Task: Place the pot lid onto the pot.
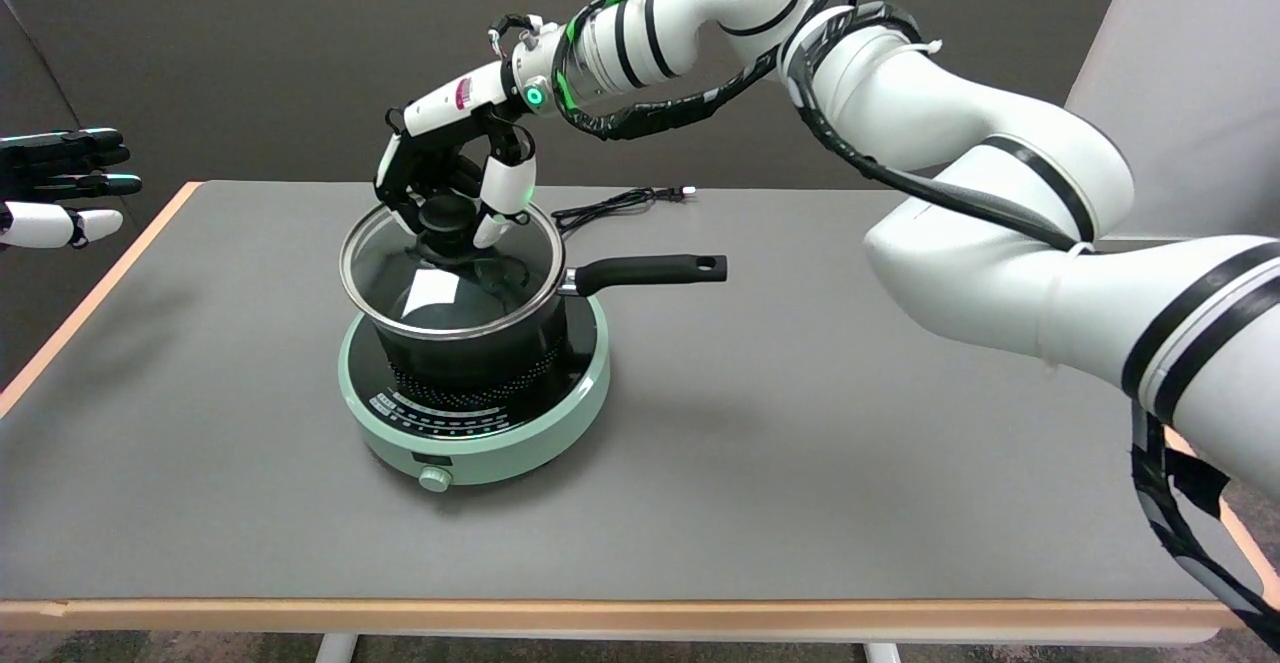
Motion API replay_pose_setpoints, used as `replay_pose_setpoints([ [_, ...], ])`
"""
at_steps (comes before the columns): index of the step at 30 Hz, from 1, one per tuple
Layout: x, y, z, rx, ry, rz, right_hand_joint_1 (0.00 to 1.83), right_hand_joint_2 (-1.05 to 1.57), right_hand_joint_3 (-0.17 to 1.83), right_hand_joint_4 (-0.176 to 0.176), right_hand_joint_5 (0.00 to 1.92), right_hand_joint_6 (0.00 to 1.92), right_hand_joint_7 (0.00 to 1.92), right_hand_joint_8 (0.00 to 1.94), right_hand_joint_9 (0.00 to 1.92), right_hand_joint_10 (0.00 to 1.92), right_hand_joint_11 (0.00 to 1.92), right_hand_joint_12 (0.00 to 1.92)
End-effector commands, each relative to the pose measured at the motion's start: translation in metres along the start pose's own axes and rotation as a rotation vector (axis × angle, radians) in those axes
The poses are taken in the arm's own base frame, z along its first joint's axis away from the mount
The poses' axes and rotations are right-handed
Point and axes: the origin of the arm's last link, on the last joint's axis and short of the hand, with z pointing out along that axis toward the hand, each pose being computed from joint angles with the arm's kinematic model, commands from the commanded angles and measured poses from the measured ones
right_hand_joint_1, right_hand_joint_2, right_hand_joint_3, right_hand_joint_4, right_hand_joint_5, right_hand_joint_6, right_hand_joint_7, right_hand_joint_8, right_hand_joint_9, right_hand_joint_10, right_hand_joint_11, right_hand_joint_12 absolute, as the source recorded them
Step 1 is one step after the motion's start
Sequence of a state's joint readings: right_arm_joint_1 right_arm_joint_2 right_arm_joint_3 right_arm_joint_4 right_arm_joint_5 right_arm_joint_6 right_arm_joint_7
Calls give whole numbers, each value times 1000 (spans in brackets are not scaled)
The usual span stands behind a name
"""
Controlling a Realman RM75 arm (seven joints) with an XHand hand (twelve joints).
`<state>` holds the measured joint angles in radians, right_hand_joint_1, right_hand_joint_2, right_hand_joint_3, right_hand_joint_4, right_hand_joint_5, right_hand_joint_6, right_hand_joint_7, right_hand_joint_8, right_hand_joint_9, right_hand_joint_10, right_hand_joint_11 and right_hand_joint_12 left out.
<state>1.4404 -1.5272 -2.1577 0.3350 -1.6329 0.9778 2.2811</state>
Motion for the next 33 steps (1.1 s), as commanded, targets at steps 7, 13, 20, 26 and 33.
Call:
replay_pose_setpoints([
  [7,-6,4,0,-12,-9,0,1335,985,449,176,641,1127,801,1394,790,1569,543,1804],
  [13,-8,5,0,-13,-15,-1,1334,986,449,176,640,1131,799,1398,787,1571,547,1796],
  [20,-11,6,0,-16,-23,-3,1334,986,450,176,638,1134,797,1401,785,1574,544,1795],
  [26,-7,2,-1,-3,-35,-18,1334,986,452,176,639,1131,797,1402,784,1573,543,1793],
  [33,-1,-11,-3,56,-69,-29,1342,939,520,176,645,1133,824,1387,783,1586,557,1785],
])
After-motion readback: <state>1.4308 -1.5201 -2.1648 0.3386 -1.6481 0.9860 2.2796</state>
